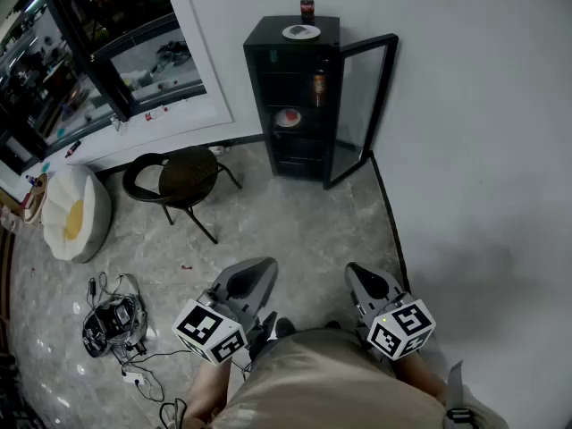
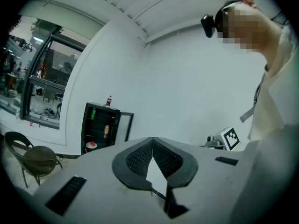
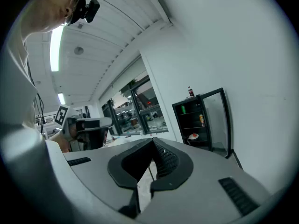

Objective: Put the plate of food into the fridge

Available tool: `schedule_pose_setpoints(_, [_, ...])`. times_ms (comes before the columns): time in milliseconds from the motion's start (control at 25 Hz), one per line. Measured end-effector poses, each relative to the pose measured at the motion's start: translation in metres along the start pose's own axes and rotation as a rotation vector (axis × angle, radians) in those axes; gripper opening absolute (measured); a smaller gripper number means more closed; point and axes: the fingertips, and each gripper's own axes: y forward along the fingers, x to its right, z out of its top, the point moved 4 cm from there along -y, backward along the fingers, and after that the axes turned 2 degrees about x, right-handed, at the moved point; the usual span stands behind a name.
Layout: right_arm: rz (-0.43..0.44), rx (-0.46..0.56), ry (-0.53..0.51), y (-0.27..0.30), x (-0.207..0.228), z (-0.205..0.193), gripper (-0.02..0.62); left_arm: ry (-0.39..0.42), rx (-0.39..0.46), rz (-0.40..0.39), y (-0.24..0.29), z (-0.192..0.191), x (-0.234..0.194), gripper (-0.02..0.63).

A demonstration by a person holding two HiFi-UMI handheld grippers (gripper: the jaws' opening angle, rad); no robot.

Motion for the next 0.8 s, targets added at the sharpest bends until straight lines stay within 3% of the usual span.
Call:
schedule_pose_setpoints(280, [0.003, -0.021, 0.031, -0.008, 0.021, -0.002, 0.018, 0.003, -0.007, -0.012, 0.014, -0.003, 0.015, 0.011])
schedule_pose_setpoints(520, [0.032, -0.053, 0.050, -0.011, 0.034, -0.002, 0.020, -0.101, 0.097, -0.066, 0.032, 0.015, 0.028, 0.011])
schedule_pose_setpoints(800, [0.052, -0.113, 0.060, -0.024, 0.049, -0.010, 0.020, -0.087, 0.046, -0.033, 0.048, 0.006, 0.035, 0.011])
